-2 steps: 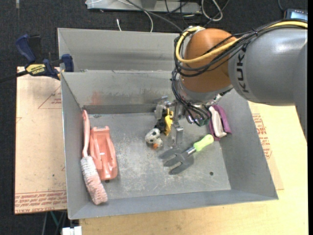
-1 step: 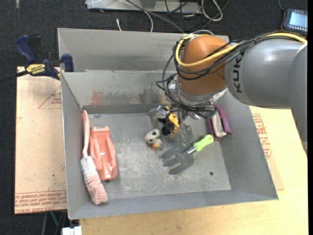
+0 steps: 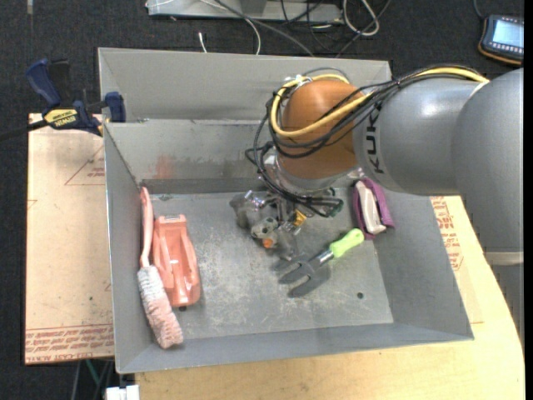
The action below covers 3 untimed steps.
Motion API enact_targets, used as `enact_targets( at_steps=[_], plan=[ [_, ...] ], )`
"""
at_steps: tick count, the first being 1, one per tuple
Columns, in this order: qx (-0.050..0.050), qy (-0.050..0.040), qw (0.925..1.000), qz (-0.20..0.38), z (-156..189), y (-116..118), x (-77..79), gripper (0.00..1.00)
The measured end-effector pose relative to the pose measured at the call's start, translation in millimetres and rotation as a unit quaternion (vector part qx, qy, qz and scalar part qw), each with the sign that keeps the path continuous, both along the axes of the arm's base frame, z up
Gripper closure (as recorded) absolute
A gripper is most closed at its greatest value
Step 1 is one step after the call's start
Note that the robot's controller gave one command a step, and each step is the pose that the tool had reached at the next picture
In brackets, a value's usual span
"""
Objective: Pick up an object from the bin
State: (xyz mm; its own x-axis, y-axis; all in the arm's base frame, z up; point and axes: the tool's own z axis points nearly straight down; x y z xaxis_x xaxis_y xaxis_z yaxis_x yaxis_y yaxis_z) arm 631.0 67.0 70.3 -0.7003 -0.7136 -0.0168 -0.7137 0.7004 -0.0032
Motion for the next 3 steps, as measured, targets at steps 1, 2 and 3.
enact_targets(
  at_steps=[1,2,3],
  plan=[
    [-0.004,0.0013,0.9726,0.232,-0.4,-4.2,21.4,1.0],
    [-0.004,0.0013,0.9726,0.232,-0.3,-4.1,21.3,1.0],
    [-0.003,0.0018,0.9728,0.232,25.7,-3.2,20.4,1.0]
  ],
)
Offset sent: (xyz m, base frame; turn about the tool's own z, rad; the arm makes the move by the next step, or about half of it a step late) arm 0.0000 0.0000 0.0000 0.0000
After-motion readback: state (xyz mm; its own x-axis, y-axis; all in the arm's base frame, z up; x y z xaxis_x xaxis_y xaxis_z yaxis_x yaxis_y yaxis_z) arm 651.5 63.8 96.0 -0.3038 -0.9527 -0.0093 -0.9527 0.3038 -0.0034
